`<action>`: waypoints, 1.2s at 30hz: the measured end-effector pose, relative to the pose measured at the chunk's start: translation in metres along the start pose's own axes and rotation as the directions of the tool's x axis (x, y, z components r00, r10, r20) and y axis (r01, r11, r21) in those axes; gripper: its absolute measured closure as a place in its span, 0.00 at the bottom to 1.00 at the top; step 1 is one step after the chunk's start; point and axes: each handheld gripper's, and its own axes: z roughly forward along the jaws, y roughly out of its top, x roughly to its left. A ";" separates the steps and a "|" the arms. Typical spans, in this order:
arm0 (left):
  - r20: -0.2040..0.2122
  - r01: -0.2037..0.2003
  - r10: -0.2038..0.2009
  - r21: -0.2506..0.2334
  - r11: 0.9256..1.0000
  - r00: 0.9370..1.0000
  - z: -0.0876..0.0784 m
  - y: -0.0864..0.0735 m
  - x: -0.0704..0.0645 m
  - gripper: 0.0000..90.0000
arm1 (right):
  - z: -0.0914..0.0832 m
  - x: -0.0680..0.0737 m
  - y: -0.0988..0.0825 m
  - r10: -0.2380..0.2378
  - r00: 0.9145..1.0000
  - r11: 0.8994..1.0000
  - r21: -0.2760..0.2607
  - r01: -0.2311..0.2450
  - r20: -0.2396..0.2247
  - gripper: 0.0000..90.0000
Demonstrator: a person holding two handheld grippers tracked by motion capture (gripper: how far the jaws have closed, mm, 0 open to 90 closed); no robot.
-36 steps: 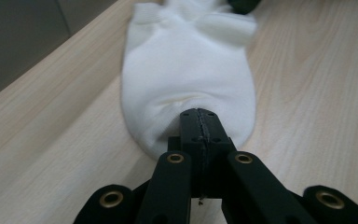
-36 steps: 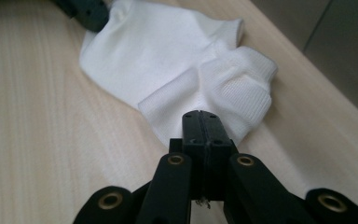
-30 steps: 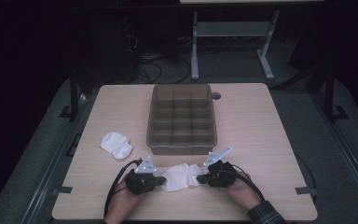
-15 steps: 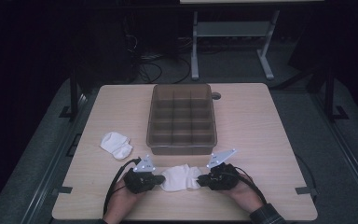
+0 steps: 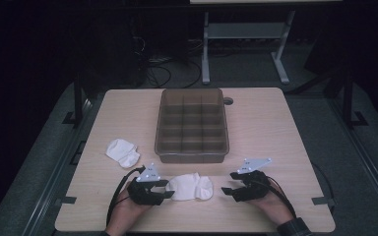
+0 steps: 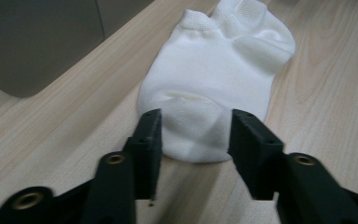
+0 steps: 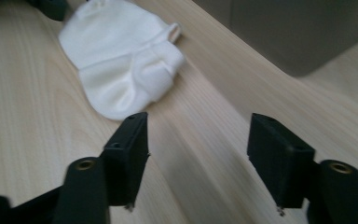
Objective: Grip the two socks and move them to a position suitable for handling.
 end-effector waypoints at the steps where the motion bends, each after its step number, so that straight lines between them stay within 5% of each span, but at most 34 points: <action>1: -0.001 0.003 -0.003 0.000 1.000 1.000 0.000 0.000 0.000 0.48 | -0.001 -0.002 -0.002 0.011 1.000 1.000 0.001 -0.011 0.004 0.29; 12: -0.024 0.015 -0.015 -0.008 1.000 1.000 -0.008 -0.005 0.006 0.25 | -0.009 -0.013 -0.019 0.065 0.993 0.998 -0.022 -0.063 0.100 0.02; 18: -0.039 0.028 -0.029 -0.022 0.999 0.999 -0.016 -0.006 0.015 0.16 | -0.008 -0.017 -0.027 0.074 0.987 0.997 -0.008 -0.074 0.140 0.02; 36: -0.121 0.054 -0.060 -0.053 0.997 0.991 -0.038 -0.006 0.037 0.16 | -0.006 -0.017 -0.031 0.038 0.982 0.999 0.001 -0.039 0.185 0.02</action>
